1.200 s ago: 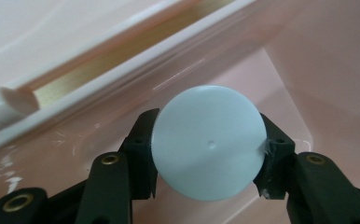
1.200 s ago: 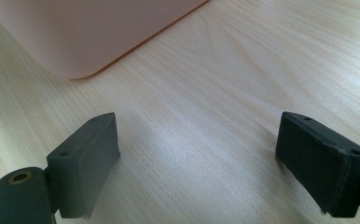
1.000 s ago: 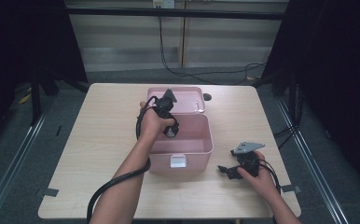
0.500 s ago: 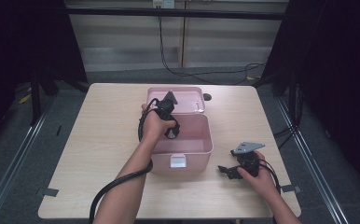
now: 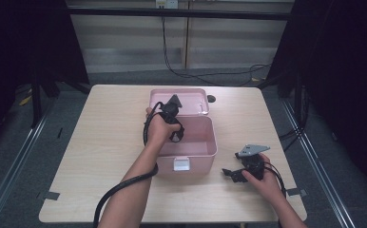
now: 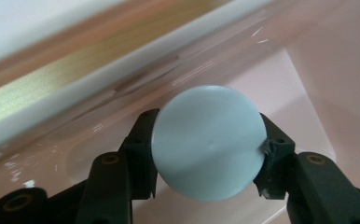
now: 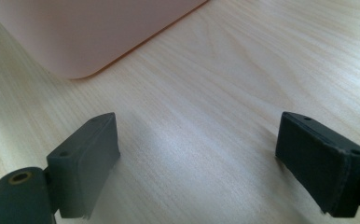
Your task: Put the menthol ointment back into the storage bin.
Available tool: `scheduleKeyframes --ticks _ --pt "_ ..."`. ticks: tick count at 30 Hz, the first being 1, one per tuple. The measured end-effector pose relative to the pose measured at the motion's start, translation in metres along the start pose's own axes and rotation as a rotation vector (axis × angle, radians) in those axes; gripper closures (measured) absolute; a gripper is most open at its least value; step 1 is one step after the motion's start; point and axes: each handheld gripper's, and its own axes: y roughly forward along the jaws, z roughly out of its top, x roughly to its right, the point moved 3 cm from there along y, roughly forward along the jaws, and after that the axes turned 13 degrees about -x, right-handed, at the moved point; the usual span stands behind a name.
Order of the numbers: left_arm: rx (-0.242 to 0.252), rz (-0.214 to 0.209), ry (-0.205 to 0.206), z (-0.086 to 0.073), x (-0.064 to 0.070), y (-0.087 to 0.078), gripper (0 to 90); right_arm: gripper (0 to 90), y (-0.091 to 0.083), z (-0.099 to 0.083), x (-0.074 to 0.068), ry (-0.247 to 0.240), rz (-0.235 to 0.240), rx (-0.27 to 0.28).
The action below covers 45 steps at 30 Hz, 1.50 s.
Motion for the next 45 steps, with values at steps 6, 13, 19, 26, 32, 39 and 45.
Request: scheduleKeyframes --ticks 6,13,19,26,32,39,45 --pt "0.002 0.012 -0.007 0.001 -0.001 0.004 50.2 12.5 0.0 0.0 0.0 0.0 -0.001 -0.001" --pt "0.005 0.02 -0.024 0.002 -0.002 0.009 50.2 12.5 0.0 0.0 0.0 -0.003 -0.001 0.002" --pt "0.006 0.024 -0.044 0.002 -0.003 0.013 50.2 12.5 0.0 0.0 0.0 0.0 -0.003 -0.002" --pt "0.004 0.031 -0.049 0.002 -0.004 0.017 50.2 12.5 0.0 0.0 0.0 0.0 -0.003 -0.002" --pt "0.004 0.024 -0.056 0.003 -0.003 0.02 50.2 12.5 0.0 0.0 0.0 0.0 -0.002 -0.001" --pt "-0.001 0.029 -0.045 0.003 -0.003 0.025 50.2 12.5 0.0 0.0 0.0 0.0 -0.001 0.0" --pt "0.006 0.034 -0.044 0.003 -0.002 0.026 50.1 12.5 0.0 0.0 0.0 0.0 -0.002 -0.002"
